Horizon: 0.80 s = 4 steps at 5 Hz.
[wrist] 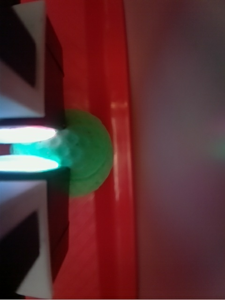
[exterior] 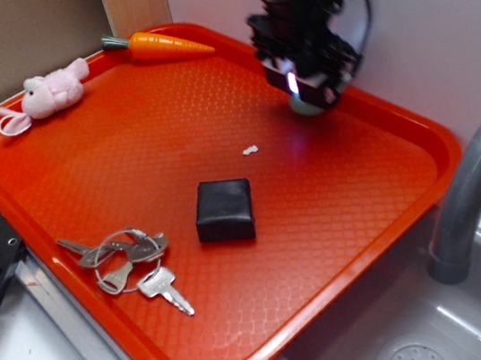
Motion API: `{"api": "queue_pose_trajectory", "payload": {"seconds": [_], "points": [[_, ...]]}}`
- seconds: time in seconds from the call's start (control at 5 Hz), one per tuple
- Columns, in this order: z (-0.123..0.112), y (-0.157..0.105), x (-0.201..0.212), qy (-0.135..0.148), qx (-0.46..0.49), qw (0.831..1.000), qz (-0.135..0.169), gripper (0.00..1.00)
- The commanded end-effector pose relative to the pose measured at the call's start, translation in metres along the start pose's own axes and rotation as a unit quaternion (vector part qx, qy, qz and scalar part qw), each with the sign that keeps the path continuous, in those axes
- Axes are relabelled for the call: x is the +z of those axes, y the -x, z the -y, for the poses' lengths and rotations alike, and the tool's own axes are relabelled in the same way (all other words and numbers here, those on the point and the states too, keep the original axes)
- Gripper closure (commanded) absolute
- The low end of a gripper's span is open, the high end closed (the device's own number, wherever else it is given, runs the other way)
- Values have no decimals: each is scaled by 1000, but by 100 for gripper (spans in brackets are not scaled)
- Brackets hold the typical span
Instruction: Grab the green ball.
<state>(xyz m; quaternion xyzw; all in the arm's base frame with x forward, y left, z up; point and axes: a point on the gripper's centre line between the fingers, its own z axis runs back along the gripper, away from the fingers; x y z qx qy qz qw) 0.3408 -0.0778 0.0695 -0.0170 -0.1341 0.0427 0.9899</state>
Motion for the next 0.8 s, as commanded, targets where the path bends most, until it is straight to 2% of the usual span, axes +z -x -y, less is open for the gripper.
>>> {"api": "queue_pose_trajectory", "payload": {"seconds": [0.0, 0.2, 0.4, 0.6], "points": [[-10, 20, 136, 129, -2, 989, 65, 100], [-25, 23, 189, 178, -21, 983, 37, 100], [-34, 30, 196, 188, -36, 981, 35, 100], [-38, 33, 186, 175, -42, 983, 45, 100]]}}
